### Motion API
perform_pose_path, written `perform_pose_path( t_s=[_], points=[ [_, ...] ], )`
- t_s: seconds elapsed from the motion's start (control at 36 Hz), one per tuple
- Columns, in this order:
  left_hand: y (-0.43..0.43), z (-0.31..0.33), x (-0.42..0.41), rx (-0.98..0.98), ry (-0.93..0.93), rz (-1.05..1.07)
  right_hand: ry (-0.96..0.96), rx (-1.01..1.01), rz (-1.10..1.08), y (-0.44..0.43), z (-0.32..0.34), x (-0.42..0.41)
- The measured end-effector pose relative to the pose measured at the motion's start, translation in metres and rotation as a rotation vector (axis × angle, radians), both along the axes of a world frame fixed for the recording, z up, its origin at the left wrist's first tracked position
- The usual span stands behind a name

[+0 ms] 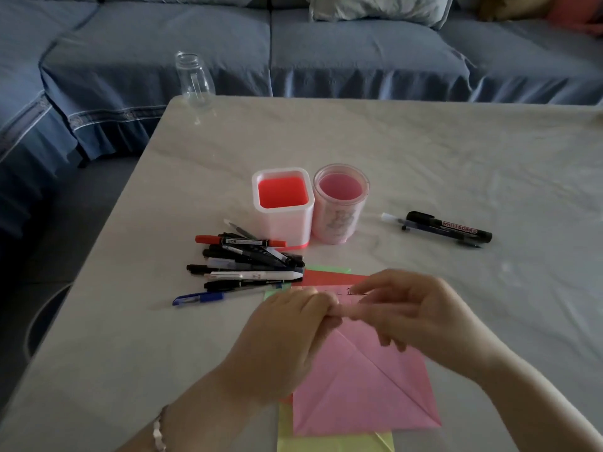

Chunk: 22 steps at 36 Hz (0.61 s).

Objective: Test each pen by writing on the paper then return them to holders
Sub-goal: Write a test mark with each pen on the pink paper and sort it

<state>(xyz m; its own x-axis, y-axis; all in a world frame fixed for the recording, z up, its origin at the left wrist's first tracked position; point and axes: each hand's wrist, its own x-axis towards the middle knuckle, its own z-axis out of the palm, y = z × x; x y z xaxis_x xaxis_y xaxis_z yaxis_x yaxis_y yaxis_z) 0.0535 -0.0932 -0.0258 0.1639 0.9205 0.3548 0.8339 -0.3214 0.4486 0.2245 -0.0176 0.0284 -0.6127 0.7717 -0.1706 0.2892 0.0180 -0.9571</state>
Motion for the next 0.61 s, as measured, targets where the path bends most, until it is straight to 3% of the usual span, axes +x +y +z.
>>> perform_pose_path(
  t_s=[0.11,0.22,0.39,0.61],
  points=[
    [-0.004,0.009,0.007,-0.154,-0.275,0.007,0.279,-0.212,-0.103,-0.001,0.001,0.004],
    [-0.002,0.014,0.015,-0.225,-0.432,-0.082,0.128,-0.077,-0.191,-0.017,-0.013,-0.018],
    [-0.004,0.019,0.021,-0.145,-0.432,-0.03,0.16,0.005,-0.449,-0.028,-0.026,-0.037],
    [-0.009,0.022,0.019,-0.147,-0.432,-0.016,0.305,-0.037,-0.265,-0.028,-0.028,-0.029]
  ],
)
